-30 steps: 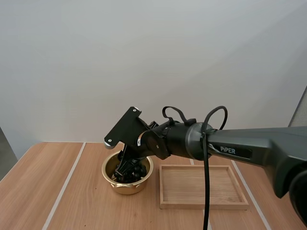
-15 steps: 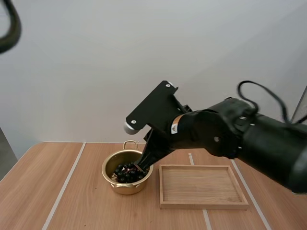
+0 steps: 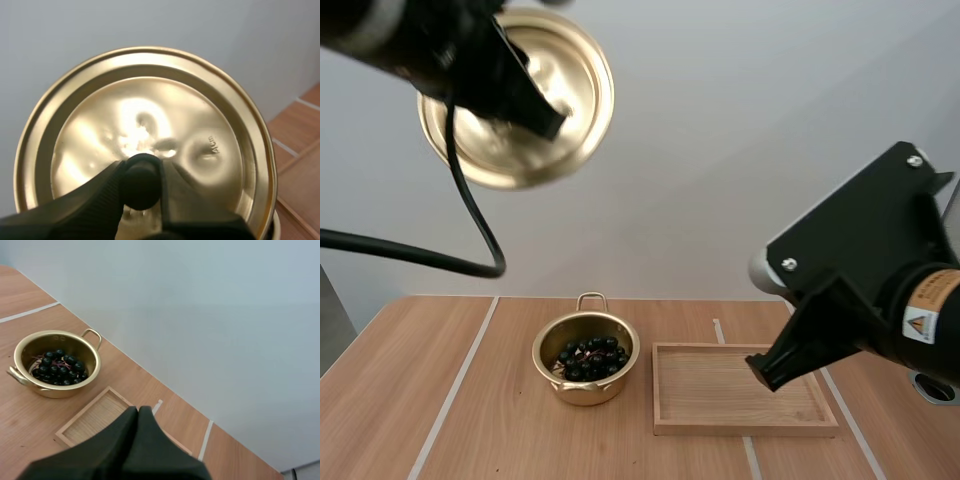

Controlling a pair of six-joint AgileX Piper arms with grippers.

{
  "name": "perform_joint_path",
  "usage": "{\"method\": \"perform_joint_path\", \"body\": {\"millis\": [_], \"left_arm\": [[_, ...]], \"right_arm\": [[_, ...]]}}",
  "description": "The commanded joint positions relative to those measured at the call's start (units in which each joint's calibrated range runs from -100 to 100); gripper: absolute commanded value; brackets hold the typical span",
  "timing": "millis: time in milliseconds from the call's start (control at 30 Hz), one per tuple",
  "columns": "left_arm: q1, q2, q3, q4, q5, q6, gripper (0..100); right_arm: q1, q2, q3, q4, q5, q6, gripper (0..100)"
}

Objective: Open the lid, put the grape in the pot, and close it

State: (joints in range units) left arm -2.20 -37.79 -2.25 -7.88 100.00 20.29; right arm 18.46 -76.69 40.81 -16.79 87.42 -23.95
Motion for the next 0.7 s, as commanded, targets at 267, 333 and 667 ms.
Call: {"method": "perform_joint_path", "body": {"millis": [267,333,667], "left_arm": [[-0.04,12.8,31.4,-6.6,-27.8,6.0,0],[-0.04,16.6,33.1,-8.0,-29.2,7.8,0],[-0.04,31.5,33.3,-10.3,-29.6,10.7,0]], "right_arm": [[-4.3,-4.2,-0.3,-0.6,5.7,0.5,0],[-4.6,-4.2,-0.3,-0.6,5.7,0.5,0],[-5.3,-4.2,-0.3,-1.0,5.7,0.5,0]]}}
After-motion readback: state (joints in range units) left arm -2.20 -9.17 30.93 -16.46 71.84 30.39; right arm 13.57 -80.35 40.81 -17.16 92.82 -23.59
